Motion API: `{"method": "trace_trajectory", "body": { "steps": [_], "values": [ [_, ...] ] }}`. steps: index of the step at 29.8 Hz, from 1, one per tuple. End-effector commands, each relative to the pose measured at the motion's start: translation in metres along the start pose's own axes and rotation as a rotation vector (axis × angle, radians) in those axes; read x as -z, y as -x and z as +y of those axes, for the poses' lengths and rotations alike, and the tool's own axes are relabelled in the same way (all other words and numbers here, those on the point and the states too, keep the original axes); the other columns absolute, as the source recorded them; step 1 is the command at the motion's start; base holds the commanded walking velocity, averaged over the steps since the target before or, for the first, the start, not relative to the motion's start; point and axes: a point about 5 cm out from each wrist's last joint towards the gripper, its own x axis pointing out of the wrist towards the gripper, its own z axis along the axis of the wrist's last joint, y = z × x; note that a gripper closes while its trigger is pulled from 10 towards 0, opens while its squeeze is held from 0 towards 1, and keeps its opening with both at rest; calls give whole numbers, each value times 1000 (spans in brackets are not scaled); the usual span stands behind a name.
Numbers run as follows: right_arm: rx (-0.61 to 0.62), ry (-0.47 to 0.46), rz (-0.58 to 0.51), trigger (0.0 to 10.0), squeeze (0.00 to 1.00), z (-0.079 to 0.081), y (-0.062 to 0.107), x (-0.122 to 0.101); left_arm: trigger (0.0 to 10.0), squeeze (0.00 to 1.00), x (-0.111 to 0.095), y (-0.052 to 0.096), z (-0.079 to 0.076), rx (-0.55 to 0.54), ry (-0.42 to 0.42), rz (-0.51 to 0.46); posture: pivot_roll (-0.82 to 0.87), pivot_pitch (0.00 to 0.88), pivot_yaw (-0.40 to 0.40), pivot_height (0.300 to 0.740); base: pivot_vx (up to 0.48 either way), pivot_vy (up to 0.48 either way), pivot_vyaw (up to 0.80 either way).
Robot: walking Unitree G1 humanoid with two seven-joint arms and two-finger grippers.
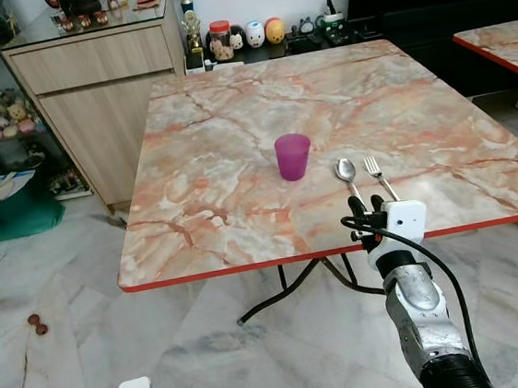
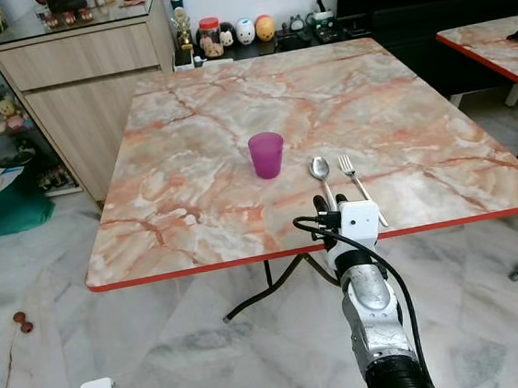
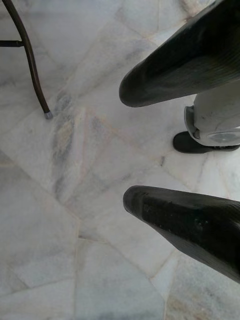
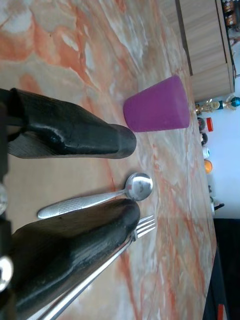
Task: Setting the table
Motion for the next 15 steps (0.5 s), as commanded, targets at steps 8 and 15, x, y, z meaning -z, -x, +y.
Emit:
{"method": "trace_trajectory", "body": {
  "steps": [8, 15],
  "values": [
    [3, -7, -6, 10000, 0, 0, -1, -4, 10000, 0, 2, 0, 2, -9, -3, 20, -60, 0, 50, 707, 255, 0, 0],
    [4, -6, -8, 10000, 0, 0, -2, -5, 10000, 0, 1, 0, 1, -9, -2, 15, -61, 0, 46, 707, 264, 0, 0]
  ]
}}
